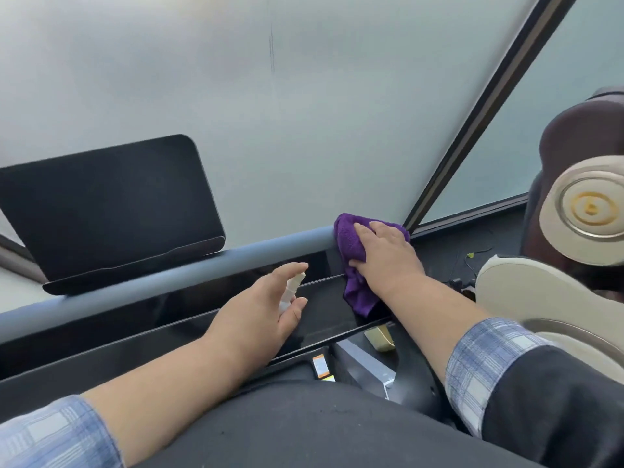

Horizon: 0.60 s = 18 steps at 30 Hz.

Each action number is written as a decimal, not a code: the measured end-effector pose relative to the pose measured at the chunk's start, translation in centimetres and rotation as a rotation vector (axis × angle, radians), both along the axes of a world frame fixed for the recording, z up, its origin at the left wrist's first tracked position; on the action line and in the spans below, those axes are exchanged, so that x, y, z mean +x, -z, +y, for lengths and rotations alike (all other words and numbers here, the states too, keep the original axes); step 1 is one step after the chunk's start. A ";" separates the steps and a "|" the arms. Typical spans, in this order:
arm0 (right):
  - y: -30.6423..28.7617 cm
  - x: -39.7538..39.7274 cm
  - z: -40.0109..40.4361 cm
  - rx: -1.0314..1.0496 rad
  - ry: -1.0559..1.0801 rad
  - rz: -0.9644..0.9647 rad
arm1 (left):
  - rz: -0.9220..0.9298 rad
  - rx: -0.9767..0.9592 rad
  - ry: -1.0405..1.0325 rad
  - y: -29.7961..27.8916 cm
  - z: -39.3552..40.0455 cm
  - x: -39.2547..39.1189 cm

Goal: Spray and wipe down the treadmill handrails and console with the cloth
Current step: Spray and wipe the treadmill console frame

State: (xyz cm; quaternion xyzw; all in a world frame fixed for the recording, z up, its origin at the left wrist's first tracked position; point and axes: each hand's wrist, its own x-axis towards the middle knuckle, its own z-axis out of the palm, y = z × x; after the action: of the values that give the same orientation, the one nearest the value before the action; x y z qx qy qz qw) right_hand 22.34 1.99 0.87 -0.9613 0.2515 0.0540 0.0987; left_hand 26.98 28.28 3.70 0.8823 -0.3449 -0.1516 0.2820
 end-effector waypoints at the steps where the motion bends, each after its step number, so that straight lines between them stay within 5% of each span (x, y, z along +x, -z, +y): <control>1: 0.0 -0.7 0.4 0.001 0.043 0.001 | -0.005 0.012 0.014 -0.2 -0.2 0.0; 11: -0.9 -11.3 4.3 0.055 0.478 0.045 | -0.022 0.000 0.287 -1.5 -0.6 1.6; 14: -2.8 -13.2 6.2 0.041 0.539 0.037 | 0.081 -0.068 0.309 -2.4 -0.1 1.6; 18: -6.2 -13.0 10.3 0.077 0.515 -0.257 | 0.382 -0.163 0.219 -4.6 -0.4 2.2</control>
State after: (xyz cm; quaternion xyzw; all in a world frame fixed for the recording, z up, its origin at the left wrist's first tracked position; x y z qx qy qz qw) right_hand 9.34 12.29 7.04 -0.8603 0.4705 -0.0855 0.1765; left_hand 29.16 27.85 8.31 0.7692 -0.3902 -0.3169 0.3945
